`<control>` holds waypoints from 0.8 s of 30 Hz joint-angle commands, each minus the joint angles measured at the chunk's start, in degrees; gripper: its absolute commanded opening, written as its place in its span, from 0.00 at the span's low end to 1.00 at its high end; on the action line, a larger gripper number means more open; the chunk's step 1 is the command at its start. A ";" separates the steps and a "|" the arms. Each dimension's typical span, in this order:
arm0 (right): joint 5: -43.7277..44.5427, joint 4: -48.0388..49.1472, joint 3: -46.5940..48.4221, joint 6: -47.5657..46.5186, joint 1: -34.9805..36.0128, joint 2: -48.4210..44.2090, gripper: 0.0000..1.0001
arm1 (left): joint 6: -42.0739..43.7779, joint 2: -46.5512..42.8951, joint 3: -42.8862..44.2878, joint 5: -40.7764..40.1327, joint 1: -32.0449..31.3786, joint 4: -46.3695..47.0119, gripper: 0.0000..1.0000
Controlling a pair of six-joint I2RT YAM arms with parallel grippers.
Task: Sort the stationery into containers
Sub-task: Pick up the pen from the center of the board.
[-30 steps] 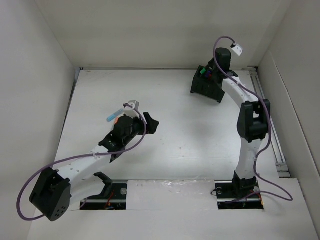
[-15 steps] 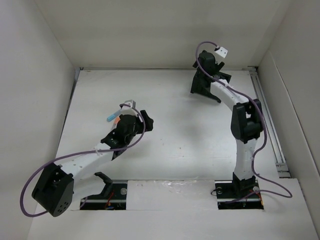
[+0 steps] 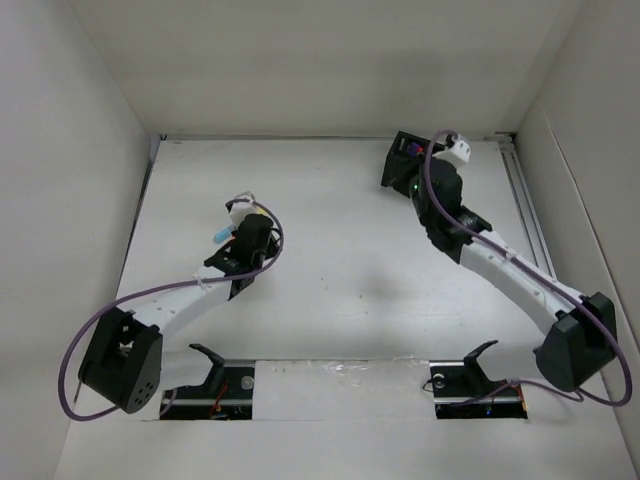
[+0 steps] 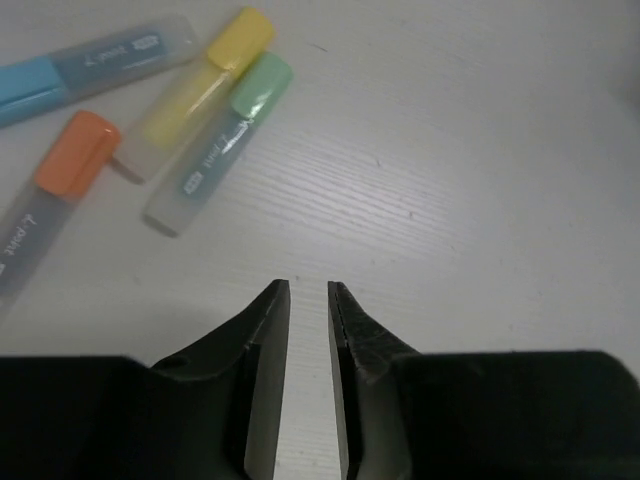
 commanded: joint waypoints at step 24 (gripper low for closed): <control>-19.20 -3.50 -20.52 3.02 2.19 -17.25 0.42 | 3.59 19.80 12.27 0.05 9.85 -2.41 0.44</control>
